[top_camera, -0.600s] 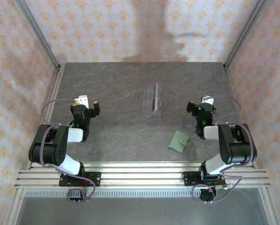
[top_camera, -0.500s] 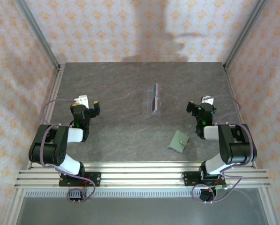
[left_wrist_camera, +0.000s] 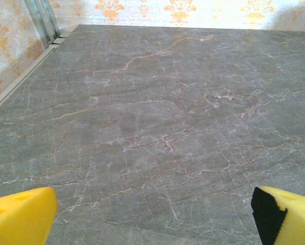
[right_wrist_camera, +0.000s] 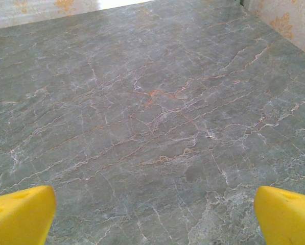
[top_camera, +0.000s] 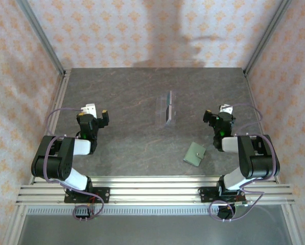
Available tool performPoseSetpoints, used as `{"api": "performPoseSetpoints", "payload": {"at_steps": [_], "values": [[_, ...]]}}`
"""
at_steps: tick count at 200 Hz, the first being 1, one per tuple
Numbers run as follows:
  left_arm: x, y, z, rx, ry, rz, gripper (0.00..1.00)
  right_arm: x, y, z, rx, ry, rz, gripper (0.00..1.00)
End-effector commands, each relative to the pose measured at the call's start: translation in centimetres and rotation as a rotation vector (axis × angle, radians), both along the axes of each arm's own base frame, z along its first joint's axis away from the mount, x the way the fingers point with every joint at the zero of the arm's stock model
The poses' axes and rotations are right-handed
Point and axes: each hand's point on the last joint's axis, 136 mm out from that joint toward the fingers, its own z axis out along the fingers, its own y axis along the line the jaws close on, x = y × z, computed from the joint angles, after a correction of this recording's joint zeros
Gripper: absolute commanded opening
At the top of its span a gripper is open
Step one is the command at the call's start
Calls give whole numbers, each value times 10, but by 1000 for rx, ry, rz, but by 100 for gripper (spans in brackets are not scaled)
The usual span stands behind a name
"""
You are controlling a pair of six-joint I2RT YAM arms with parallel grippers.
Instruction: Put the credit cards into the card holder
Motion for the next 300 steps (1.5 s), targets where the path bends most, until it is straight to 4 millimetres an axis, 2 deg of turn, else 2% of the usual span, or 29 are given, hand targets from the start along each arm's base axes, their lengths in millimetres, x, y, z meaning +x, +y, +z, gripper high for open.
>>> {"api": "performPoseSetpoints", "payload": {"at_steps": [1, 62, 89, 102, 114, 144, 159, 180, 194, 207, 245, 264, 276, 300], "values": [[5, -1, 4, 13, -6, -7, 100, 5, 1, 7, -10, -16, 7, 99], [4, 5, 6, 14, -13, 30, 100, 5, 1, 7, -10, -17, 7, 99], [-1, 16, 8, 16, -34, 101, 100, 5, 0, 10, -9, -23, -3, 99], [0, 12, 13, 17, -31, 77, 100, 2, -1, 22, -7, 7, -6, 99], [-1, 4, 26, 28, -10, 36, 100, -4, -11, 41, 29, 53, -90, 99], [-10, -10, 80, -48, 14, 44, 100, -10, -6, 94, 233, 64, -167, 99], [-16, -17, 110, -194, 0, 62, 100, -9, 12, 111, 333, 92, -109, 100], [-21, -40, 138, -368, 30, -10, 100, -2, 48, 130, 411, 150, 51, 92], [-35, -40, 134, -509, 94, 69, 100, 0, 77, 135, 478, 207, 158, 85], [-47, -40, 128, -602, 137, 99, 100, 1, 115, 135, 525, 267, 295, 75], [-54, -97, 126, -777, 238, -193, 100, -2, 183, 112, 485, 408, 452, 63], [-59, -125, 121, -790, 301, -309, 99, 0, 197, 92, 503, 484, 453, 52], [-61, -135, 114, -759, 336, -331, 99, -1, 201, 82, 503, 524, 454, 47], [-67, -157, 105, -759, 404, -390, 99, -9, 202, 67, 475, 584, 442, 45]]}}
